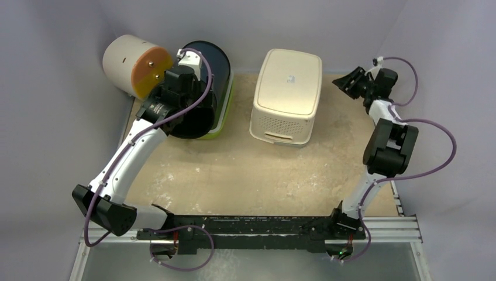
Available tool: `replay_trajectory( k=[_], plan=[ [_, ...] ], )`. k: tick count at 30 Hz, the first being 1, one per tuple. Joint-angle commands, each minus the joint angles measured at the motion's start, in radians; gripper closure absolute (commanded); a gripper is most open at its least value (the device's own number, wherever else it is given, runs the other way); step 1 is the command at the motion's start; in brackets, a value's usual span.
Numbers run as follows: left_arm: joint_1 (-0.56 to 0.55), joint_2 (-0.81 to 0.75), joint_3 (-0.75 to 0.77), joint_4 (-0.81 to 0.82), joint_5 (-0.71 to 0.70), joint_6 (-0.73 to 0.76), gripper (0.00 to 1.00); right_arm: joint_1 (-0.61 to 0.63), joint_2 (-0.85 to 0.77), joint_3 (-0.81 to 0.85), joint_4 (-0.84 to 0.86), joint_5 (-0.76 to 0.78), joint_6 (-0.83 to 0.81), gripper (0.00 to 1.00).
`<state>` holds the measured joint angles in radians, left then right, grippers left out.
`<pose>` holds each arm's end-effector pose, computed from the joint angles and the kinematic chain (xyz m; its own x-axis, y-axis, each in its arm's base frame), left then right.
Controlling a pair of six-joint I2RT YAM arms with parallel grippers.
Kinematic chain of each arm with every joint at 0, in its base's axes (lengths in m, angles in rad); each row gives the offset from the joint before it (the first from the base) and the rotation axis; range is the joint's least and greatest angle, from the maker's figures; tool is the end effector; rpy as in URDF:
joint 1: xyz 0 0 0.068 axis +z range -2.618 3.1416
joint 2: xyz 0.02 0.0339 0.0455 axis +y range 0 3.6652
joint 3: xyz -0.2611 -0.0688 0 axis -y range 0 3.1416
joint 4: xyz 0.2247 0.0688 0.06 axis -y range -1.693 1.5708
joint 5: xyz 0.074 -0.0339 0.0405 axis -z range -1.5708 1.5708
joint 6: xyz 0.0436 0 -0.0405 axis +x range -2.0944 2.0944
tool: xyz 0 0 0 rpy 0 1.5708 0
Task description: Turn the large container upside down
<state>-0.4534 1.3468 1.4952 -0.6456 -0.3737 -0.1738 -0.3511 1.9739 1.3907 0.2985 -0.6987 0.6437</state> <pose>0.2552 -0.1066 0.4060 -0.4430 0.0367 -0.8958 0.0434 0.9989 0.0195 0.4285 -0.1271 0.2499 -0.4008 0.6362 -0.6593 -0.0947 0.6869 0.7205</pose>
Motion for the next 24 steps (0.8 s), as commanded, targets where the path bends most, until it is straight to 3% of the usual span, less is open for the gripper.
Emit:
replay_trajectory(
  k=[1, 6, 11, 24],
  plan=[
    [0.007, -0.012, 0.060, 0.033, -0.007, -0.019, 0.07, 0.099, -0.129, 0.147, -0.323, 0.254, -0.237, 0.46],
    [0.007, -0.033, 0.058, 0.028, -0.013, -0.016, 0.07, 0.297, -0.160, 0.383, -0.499, 0.473, -0.372, 0.43],
    [0.006, -0.053, 0.056, 0.035, -0.010, -0.019, 0.07, 0.471, -0.083, 0.615, -0.618, 0.497, -0.390, 0.42],
    [0.007, -0.122, 0.024, 0.029, -0.021, -0.035, 0.07, 0.774, 0.109, 0.783, -0.720, 0.532, -0.382, 0.41]
  ],
)
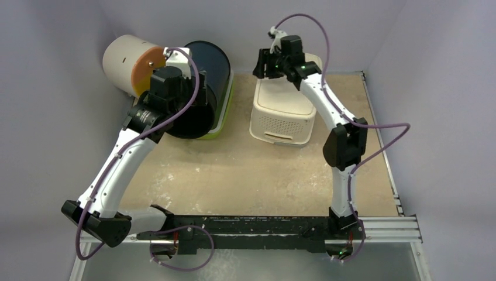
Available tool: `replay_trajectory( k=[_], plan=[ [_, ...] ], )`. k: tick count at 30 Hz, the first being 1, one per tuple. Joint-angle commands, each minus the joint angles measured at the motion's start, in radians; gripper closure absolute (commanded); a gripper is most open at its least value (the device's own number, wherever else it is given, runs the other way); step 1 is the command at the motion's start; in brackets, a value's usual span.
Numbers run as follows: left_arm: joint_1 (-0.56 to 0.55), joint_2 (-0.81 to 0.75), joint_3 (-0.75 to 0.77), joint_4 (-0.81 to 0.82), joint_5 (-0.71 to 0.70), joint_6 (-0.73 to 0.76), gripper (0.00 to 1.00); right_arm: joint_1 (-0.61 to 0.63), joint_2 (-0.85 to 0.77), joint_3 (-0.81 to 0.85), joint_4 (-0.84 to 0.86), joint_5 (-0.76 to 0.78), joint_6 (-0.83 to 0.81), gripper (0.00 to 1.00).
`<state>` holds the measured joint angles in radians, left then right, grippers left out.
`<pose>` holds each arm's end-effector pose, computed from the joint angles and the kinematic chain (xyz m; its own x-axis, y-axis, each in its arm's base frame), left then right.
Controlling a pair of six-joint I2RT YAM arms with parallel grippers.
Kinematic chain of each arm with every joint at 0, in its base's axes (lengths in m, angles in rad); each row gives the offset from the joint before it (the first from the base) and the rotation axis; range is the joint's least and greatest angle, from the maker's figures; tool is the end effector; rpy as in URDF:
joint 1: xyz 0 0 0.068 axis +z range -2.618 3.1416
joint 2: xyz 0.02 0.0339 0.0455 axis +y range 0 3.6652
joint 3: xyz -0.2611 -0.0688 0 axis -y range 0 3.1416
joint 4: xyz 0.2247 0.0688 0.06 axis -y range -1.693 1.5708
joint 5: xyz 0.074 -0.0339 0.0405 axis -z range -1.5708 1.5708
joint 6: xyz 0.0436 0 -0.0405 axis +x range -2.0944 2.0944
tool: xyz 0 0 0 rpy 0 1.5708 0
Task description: Turn the large container upside down
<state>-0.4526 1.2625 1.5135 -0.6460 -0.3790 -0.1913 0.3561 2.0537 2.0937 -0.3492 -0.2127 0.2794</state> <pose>0.2312 -0.0945 0.4322 -0.3586 -0.0220 -0.9332 0.0315 0.9989 -0.0357 0.4415 0.1740 0.3782 -0.4201 0.1313 -0.8979 -0.4301 0.8425 0.3244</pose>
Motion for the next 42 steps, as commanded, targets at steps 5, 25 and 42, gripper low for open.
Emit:
replay_trajectory(
  k=[5, 25, 42],
  plan=[
    [0.006, -0.043, -0.002, 0.031, -0.014, -0.019, 0.07, 0.121, 0.093, 0.164, -0.127, 0.088, -0.049, 0.41],
    [0.006, -0.045, -0.013, 0.022, -0.027, -0.013, 0.07, 0.088, 0.158, 0.066, -0.282, 0.490, -0.001, 0.39],
    [0.005, -0.080, -0.025, 0.009, -0.024, -0.053, 0.07, -0.157, 0.050, -0.188, -0.173, 0.586, -0.083, 0.29]
  ],
)
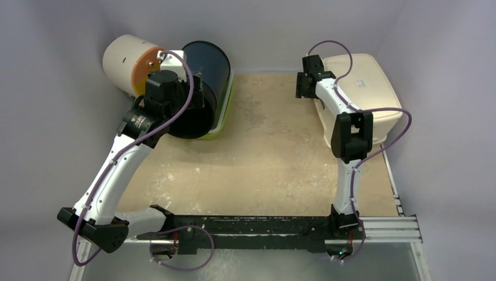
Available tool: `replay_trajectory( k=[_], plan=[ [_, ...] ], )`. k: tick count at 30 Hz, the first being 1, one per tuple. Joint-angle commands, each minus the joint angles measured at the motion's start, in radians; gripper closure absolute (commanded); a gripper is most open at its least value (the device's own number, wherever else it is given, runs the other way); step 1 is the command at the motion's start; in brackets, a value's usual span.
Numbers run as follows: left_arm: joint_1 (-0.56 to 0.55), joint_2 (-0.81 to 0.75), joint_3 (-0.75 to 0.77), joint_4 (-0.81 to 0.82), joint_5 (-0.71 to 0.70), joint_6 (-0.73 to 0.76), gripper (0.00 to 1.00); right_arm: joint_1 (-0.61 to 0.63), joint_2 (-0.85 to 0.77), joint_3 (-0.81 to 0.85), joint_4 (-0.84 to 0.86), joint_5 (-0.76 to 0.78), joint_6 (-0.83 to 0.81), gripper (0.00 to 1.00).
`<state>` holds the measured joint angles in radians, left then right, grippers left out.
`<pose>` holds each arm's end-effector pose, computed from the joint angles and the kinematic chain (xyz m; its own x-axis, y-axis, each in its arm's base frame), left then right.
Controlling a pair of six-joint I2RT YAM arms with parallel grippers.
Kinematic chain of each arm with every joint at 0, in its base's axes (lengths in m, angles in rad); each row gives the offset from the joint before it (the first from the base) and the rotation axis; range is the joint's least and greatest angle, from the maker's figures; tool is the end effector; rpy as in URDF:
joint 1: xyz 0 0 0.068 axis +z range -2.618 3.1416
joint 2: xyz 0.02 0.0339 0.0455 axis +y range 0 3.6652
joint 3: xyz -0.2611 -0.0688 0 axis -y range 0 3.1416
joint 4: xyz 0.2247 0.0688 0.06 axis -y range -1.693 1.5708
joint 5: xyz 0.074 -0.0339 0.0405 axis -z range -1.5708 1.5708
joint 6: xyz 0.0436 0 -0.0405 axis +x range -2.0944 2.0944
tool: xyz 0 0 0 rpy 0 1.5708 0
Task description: Turn the large container upside down
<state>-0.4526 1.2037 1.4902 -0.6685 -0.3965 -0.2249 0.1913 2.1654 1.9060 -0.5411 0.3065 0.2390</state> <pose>0.2150 -0.0858 0.4357 -0.3449 -0.0610 -0.9367 0.0043 0.9978 -0.0666 0.4731 0.0782 0.2472 -0.6787 0.0985 -0.7278 0.1911 0.9805 -0.0455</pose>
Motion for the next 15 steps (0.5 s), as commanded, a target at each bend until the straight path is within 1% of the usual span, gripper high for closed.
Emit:
replay_trajectory(
  k=[1, 2, 6, 9, 12, 15],
  plan=[
    [0.006, -0.020, -0.001, 0.032, -0.007, -0.019, 0.07, 0.002, -0.063, -0.005, 0.021, 0.075, -0.043, 0.25],
    [0.006, -0.018, 0.000, 0.034, -0.008, -0.019, 0.07, -0.005, -0.065, -0.011, 0.026, 0.077, -0.047, 0.23],
    [0.006, -0.010, 0.001, 0.035, -0.008, -0.020, 0.07, -0.025, -0.065, -0.013, 0.040, 0.056, -0.056, 0.20],
    [0.006, -0.006, -0.002, 0.035, -0.008, -0.022, 0.07, -0.026, -0.076, -0.010, 0.055, 0.036, -0.078, 0.15],
    [0.006, -0.002, -0.001, 0.041, -0.012, -0.022, 0.08, -0.024, -0.103, -0.007, 0.090, 0.003, -0.140, 0.17],
    [0.005, 0.006, 0.011, 0.037, -0.018, -0.022, 0.07, 0.000, -0.148, 0.009, 0.090, -0.063, -0.156, 0.19]
  ],
)
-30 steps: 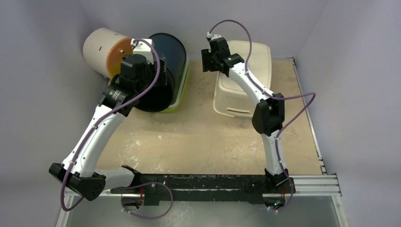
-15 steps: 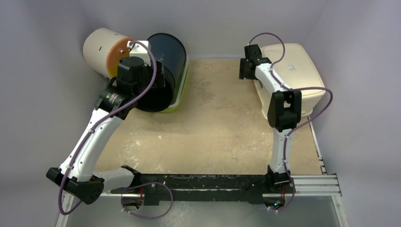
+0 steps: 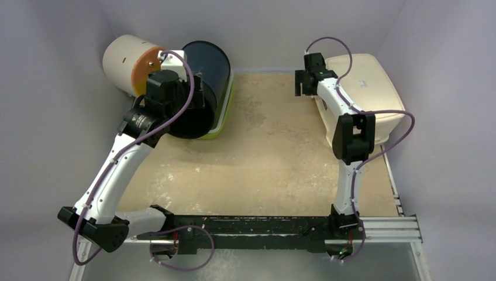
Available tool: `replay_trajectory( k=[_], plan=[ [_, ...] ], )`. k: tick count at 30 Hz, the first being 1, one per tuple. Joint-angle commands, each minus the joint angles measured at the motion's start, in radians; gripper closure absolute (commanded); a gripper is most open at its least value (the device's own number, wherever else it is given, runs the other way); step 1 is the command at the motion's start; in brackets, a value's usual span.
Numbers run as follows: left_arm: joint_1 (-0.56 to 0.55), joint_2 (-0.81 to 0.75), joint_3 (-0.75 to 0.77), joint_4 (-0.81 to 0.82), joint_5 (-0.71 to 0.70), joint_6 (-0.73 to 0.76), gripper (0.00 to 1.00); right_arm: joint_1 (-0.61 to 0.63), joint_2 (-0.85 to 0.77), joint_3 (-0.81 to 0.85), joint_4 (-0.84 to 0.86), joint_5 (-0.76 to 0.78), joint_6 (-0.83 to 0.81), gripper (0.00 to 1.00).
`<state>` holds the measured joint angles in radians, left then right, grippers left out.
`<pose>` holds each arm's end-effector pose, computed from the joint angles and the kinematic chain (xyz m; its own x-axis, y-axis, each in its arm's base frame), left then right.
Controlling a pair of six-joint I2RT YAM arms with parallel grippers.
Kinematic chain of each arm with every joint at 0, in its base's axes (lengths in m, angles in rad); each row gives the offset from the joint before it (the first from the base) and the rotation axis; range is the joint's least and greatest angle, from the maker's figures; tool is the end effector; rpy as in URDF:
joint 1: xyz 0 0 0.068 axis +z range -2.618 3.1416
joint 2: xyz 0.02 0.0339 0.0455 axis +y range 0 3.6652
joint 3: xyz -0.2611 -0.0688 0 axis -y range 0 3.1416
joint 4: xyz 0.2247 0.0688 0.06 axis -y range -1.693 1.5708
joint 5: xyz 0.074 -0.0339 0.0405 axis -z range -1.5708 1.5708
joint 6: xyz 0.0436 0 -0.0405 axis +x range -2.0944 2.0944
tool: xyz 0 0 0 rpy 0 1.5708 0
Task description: Turn the large container upside down
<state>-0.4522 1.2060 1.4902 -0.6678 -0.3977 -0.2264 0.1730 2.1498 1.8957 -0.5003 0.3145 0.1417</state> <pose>0.2157 -0.0860 0.4353 -0.3460 -0.0620 -0.9362 0.0022 0.9978 -0.0669 0.4747 0.0693 0.2546 -0.6596 0.0211 -0.7513 0.1530 0.9824 -0.1068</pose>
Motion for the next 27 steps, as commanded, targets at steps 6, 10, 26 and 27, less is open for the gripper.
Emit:
replay_trajectory(
  k=[6, 10, 26, 27],
  plan=[
    [0.005, 0.007, 0.049, 0.012, -0.057, -0.042, 0.08, 0.142, -0.204, 0.077, 0.041, -0.180, -0.074, 0.19],
    [0.005, 0.028, 0.162, -0.059, -0.052, -0.062, 0.09, 0.146, -0.229, 0.076, 0.050, -0.343, 0.010, 0.21],
    [0.005, -0.091, 0.030, -0.001, -0.018, -0.447, 0.28, 0.148, -0.274, -0.002, 0.051, -0.440, 0.088, 0.25],
    [0.005, -0.102, 0.001, 0.026, -0.016, -0.477, 0.29, 0.148, -0.275, -0.001, 0.047, -0.440, 0.088, 0.25]
  ],
)
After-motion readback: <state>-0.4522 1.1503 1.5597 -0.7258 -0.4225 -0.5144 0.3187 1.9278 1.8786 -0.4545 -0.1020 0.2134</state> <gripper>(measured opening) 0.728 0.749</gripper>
